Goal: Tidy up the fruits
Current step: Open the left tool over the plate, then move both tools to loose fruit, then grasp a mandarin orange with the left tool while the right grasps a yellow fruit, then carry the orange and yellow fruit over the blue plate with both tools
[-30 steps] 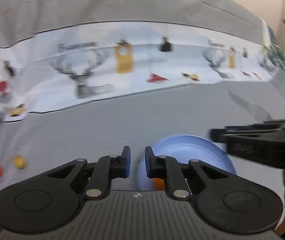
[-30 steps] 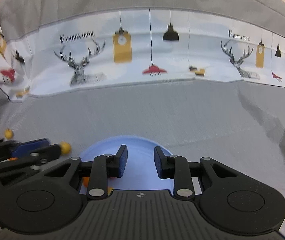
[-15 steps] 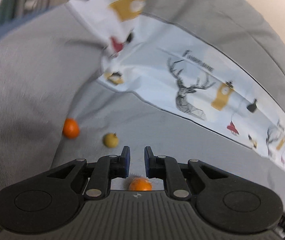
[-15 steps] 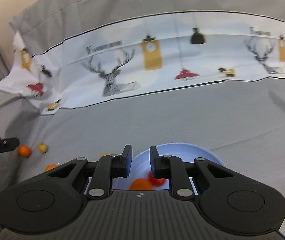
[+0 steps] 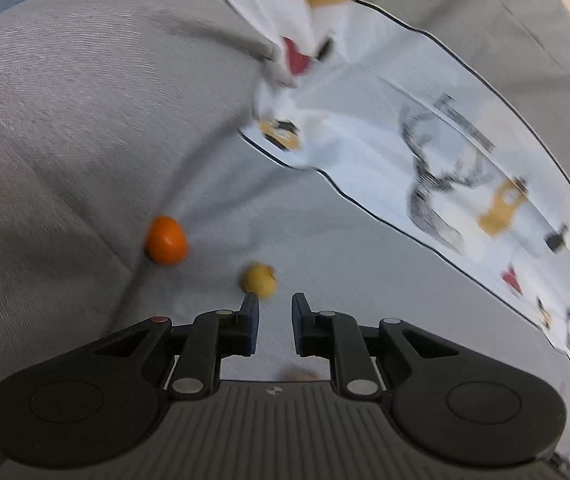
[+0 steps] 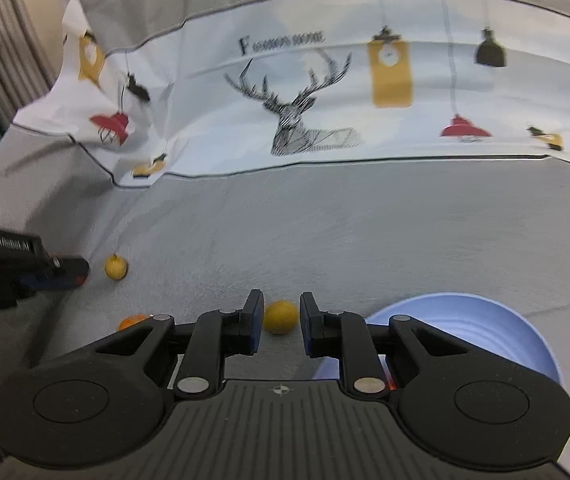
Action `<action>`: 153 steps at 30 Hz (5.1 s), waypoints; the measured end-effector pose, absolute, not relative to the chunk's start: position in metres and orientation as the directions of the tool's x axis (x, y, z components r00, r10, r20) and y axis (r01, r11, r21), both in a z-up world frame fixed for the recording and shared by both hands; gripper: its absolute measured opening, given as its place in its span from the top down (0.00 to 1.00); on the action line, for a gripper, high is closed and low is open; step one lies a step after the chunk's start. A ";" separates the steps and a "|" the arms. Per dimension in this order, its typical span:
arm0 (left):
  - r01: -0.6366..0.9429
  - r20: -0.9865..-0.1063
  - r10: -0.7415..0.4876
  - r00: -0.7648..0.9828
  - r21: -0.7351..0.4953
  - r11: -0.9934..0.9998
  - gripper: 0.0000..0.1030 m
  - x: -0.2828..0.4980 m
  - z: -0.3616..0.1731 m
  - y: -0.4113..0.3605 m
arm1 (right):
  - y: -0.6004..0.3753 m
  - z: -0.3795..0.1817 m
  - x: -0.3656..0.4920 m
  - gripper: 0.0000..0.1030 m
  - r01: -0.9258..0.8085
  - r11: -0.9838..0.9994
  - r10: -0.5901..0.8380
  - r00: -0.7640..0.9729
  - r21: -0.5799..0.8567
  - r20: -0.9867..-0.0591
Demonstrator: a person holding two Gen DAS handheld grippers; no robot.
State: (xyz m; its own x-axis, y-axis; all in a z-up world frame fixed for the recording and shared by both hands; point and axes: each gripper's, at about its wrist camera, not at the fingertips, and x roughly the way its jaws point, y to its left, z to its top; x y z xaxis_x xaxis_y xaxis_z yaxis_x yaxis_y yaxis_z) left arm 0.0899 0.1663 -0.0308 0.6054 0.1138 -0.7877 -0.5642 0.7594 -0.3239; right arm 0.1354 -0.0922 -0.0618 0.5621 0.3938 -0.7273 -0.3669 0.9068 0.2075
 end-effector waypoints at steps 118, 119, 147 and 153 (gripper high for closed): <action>-0.125 -0.746 0.053 0.664 -0.040 0.991 0.61 0.078 -0.015 -0.007 | -0.163 -0.015 0.078 0.73 -0.332 0.943 0.280 0.716 0.041 -0.640; -0.122 -0.745 0.052 0.665 -0.041 0.992 0.61 0.078 -0.015 -0.008 | -0.162 -0.016 0.078 0.73 -0.331 0.943 0.279 0.715 0.041 -0.641; -0.086 -0.724 0.008 0.690 -0.071 0.994 0.61 0.079 -0.012 -0.012 | -0.159 -0.018 0.079 0.73 -0.326 0.945 0.261 0.714 0.022 -0.650; -0.084 -0.721 0.005 0.693 -0.073 0.994 0.61 0.079 -0.011 -0.013 | -0.159 -0.019 0.079 0.73 -0.326 0.945 0.260 0.713 0.020 -0.651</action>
State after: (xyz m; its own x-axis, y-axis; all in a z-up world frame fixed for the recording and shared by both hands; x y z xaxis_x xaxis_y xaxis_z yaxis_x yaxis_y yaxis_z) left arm 0.0790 -0.0130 -0.0111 0.6925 0.0052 -0.7214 -0.0838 0.9938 -0.0733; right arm 0.0789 -0.1586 -0.0189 0.7134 0.2599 -0.6508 -0.3261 0.9451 0.0200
